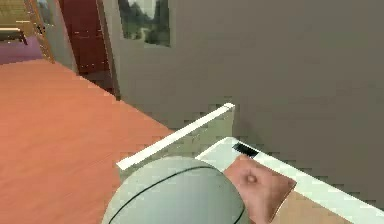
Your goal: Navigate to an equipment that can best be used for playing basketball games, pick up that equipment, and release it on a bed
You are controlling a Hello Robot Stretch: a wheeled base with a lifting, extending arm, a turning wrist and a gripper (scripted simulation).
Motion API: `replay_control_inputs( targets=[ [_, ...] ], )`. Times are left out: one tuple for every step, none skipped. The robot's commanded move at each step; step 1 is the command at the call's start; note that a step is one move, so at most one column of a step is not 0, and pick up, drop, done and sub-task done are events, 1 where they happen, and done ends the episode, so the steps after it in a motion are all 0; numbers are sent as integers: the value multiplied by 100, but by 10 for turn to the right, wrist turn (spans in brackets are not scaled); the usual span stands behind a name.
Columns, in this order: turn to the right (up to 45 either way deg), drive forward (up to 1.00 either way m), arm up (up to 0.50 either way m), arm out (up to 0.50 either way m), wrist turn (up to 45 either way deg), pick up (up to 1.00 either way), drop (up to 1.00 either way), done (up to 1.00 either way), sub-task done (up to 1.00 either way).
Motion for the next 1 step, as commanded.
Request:
replay_control_inputs(
  targets=[
    [-450,0,0,0,0,0,0,0,0]
  ],
)
